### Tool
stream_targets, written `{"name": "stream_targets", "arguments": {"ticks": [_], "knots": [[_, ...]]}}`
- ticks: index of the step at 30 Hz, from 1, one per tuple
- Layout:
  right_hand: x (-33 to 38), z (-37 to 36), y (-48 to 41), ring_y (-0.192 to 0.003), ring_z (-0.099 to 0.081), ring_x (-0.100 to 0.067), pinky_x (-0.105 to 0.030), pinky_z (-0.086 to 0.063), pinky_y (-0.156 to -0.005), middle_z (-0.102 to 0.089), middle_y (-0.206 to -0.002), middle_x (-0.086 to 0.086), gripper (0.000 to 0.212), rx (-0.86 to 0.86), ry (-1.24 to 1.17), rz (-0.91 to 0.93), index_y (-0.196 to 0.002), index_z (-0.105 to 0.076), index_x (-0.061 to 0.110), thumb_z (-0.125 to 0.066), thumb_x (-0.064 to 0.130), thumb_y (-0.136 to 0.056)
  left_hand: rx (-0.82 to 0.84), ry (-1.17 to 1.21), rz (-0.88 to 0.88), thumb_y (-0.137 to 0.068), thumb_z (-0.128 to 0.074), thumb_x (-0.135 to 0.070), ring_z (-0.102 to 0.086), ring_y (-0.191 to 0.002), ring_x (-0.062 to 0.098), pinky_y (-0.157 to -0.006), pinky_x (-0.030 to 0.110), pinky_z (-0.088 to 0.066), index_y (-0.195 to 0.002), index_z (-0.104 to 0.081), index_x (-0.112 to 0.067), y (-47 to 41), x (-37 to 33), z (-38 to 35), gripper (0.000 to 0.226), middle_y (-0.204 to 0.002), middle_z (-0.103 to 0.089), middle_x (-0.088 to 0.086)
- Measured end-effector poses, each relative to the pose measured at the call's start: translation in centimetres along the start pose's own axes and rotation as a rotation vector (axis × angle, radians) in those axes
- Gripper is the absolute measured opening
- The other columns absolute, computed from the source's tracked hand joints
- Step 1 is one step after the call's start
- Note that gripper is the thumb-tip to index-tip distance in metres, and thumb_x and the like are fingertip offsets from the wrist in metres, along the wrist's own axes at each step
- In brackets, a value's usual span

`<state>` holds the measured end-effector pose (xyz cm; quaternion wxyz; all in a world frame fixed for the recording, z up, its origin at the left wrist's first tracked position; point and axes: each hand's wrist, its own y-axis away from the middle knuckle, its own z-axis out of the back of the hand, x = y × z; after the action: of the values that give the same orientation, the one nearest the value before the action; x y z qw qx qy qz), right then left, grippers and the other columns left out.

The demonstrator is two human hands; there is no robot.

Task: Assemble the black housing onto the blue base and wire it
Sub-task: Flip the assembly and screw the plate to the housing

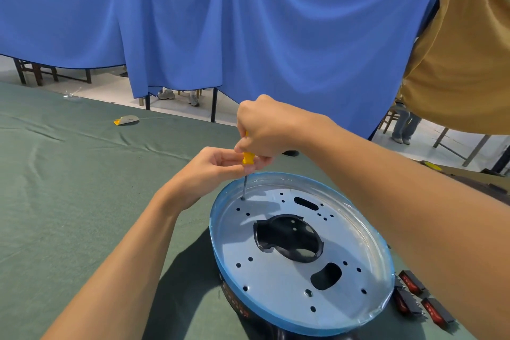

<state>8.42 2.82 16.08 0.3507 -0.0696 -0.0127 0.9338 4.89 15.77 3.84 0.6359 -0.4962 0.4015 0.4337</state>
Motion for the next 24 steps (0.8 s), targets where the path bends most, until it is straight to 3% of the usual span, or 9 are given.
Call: {"name": "stream_targets", "arguments": {"ticks": [3,5,8,11,15,18,21,24], "knots": [[-0.3,-0.8,-0.3,-0.043,-0.054,-0.022,-0.027,-0.044,-0.049,-0.053,-0.051,-0.006,0.029,-0.021,-0.044,-0.107,-0.06,-0.042,0.014,-0.051,0.014,-0.087,-0.006,-0.046,0.123,-0.083,-0.075,-0.018,-0.068,-0.107,0.01,-0.099,0.026,-0.047,-0.111,-0.074,-0.018,0.2,0.0,0.7,0.028,-0.108,-0.075,-0.002],[-0.7,-1.3,-0.4,-0.042,-0.054,-0.017,-0.027,-0.042,-0.051,-0.051,-0.058,-0.004,0.027,-0.059,-0.068,-0.165,-0.064,-0.043,0.014,-0.05,0.017,-0.09,-0.024,-0.109,0.158,-0.081,-0.077,-0.018,-0.07,-0.101,0.011,-0.095,0.027,-0.049,-0.108,-0.075,-0.015,0.0,-0.2,0.9,0.026,-0.103,-0.076,-0.001],[-1.0,-1.2,-0.2,-0.043,-0.057,-0.019,-0.026,-0.037,-0.048,-0.055,-0.043,-0.001,0.033,-0.015,-0.021,-0.167,-0.065,-0.046,0.015,-0.053,0.032,-0.093,-0.08,-0.252,0.149,-0.079,-0.08,-0.017,-0.07,-0.084,0.004,-0.082,0.021,-0.052,-0.091,-0.08,-0.018,-0.5,-0.4,0.5,0.012,-0.089,-0.078,-0.004],[-1.0,-0.5,0.1,-0.03,-0.053,-0.012,-0.025,-0.04,-0.048,-0.052,-0.031,0.004,0.049,0.104,0.031,-0.153,-0.064,-0.051,0.014,-0.053,0.054,-0.092,-0.105,-0.354,0.141,-0.077,-0.082,-0.019,-0.062,-0.068,0.003,-0.074,0.028,-0.05,-0.076,-0.08,-0.021,-0.6,-0.1,-0.1,0.003,-0.076,-0.076,-0.004],[-1.1,-0.3,0.4,-0.056,-0.05,-0.018,-0.027,-0.036,-0.051,-0.05,-0.055,0.001,0.042,0.095,0.063,-0.028,-0.062,-0.047,0.017,-0.061,0.046,-0.089,-0.027,-0.474,0.189,-0.077,-0.082,-0.021,-0.061,-0.068,0.002,-0.077,0.029,-0.052,-0.08,-0.081,-0.021,-0.5,0.2,-0.1,0.004,-0.073,-0.075,-0.01],[-0.8,0.0,0.6,-0.063,-0.047,-0.008,-0.026,-0.033,-0.049,-0.055,-0.07,0.003,0.025,0.107,0.131,0.055,-0.074,-0.06,0.02,-0.067,0.04,-0.087,0.001,-0.619,0.22,-0.076,-0.083,-0.023,-0.059,-0.073,0.003,-0.074,0.021,-0.049,-0.077,-0.08,-0.031,-0.7,-0.3,-0.1,0.008,-0.074,-0.073,-0.018],[-0.6,0.4,0.4,-0.065,-0.049,-0.002,-0.024,-0.033,-0.049,-0.06,-0.071,0.008,0.018,0.113,0.173,0.097,-0.07,-0.061,0.028,-0.072,0.034,-0.084,0.028,-0.777,0.228,-0.076,-0.081,-0.022,-0.054,-0.073,0.006,-0.064,0.017,-0.043,-0.067,-0.072,-0.041,-1.0,-0.7,-0.3,0.023,-0.075,-0.071,-0.015],[-0.5,0.6,0.2,-0.064,-0.059,-0.005,-0.023,-0.037,-0.05,-0.067,-0.067,0.004,0.012,0.118,0.121,0.102,-0.071,-0.067,0.029,-0.075,0.029,-0.08,0.009,-0.835,0.217,-0.076,-0.081,-0.022,-0.053,-0.075,0.011,-0.063,0.019,-0.043,-0.071,-0.077,-0.031,-1.1,-0.8,-0.4,0.012,-0.073,-0.069,-0.011]]}}
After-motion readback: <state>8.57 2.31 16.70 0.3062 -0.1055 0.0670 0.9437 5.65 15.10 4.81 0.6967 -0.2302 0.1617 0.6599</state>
